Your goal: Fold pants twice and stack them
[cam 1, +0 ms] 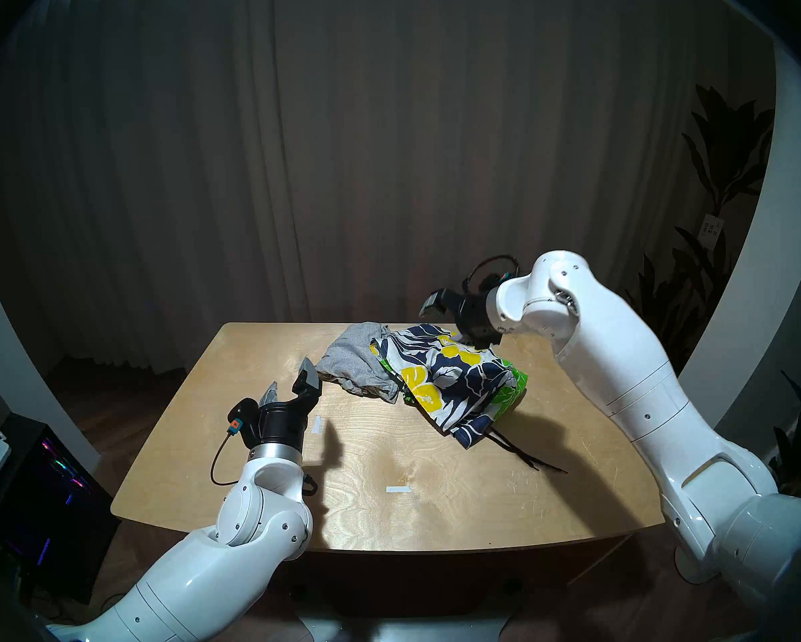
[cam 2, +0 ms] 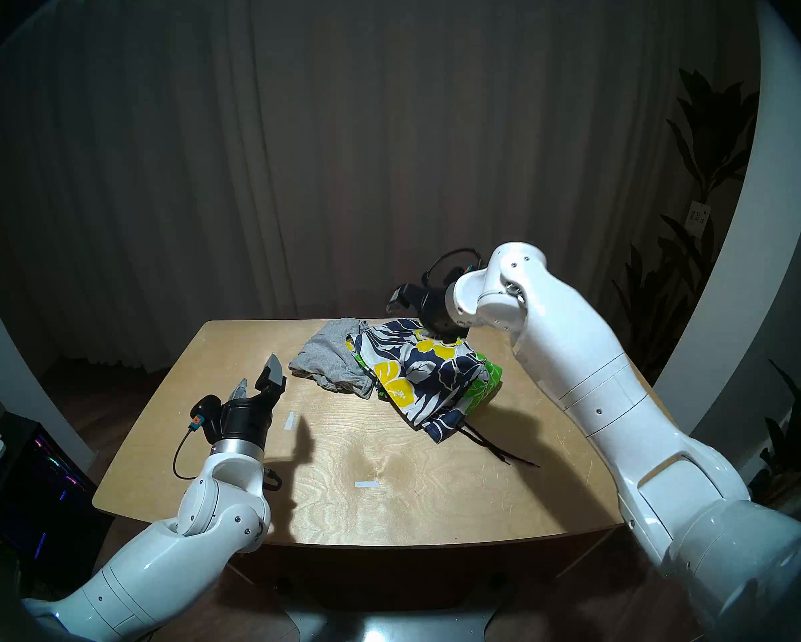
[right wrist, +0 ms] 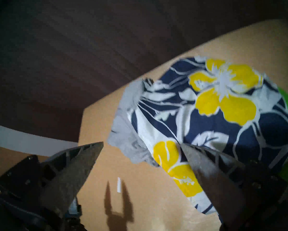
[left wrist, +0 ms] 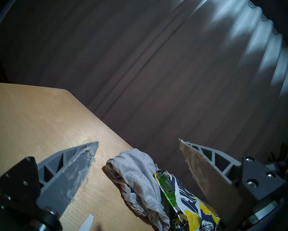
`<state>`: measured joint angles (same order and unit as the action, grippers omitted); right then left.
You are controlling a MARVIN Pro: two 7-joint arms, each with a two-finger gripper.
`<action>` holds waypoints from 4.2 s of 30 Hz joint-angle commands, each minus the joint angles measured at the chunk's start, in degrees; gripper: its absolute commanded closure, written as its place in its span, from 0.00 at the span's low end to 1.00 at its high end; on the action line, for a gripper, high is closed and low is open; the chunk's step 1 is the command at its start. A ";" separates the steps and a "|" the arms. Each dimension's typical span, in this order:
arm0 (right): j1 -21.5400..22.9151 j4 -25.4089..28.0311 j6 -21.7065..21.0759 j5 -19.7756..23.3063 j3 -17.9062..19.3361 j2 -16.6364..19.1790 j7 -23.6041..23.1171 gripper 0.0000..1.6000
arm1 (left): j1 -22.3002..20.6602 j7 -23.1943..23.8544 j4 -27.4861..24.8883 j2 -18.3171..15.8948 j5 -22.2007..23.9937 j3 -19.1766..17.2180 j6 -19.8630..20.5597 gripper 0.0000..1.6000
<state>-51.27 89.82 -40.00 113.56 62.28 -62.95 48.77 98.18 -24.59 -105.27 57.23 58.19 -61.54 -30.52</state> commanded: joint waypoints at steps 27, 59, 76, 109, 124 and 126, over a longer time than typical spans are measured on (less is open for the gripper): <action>-22.41 11.56 5.13 21.33 26.84 17.70 9.03 0.00 | -11.64 5.49 -2.54 5.76 5.75 12.60 22.67 0.00; -39.19 18.94 3.01 28.71 41.74 16.98 9.10 0.00 | -21.28 10.71 12.51 13.20 41.94 5.62 46.56 0.00; -31.93 8.43 1.92 15.08 33.56 10.72 -3.32 0.00 | -18.57 3.60 13.17 14.55 42.65 5.23 42.41 0.00; -29.02 -4.55 -0.44 8.95 27.91 5.48 -11.08 0.00 | -22.54 13.52 22.42 16.68 40.71 6.55 42.74 0.00; -24.31 -11.01 -0.21 5.39 24.69 3.06 -13.91 0.00 | -26.48 15.35 29.03 19.48 38.08 7.65 43.35 0.00; -23.77 -11.55 -0.39 4.87 24.29 2.99 -14.25 0.00 | -26.86 16.21 29.92 19.69 37.96 7.66 43.43 0.00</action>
<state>-78.47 78.44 -40.36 119.18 86.76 -59.13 36.25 73.78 -10.36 -77.63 75.58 96.81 -53.88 13.10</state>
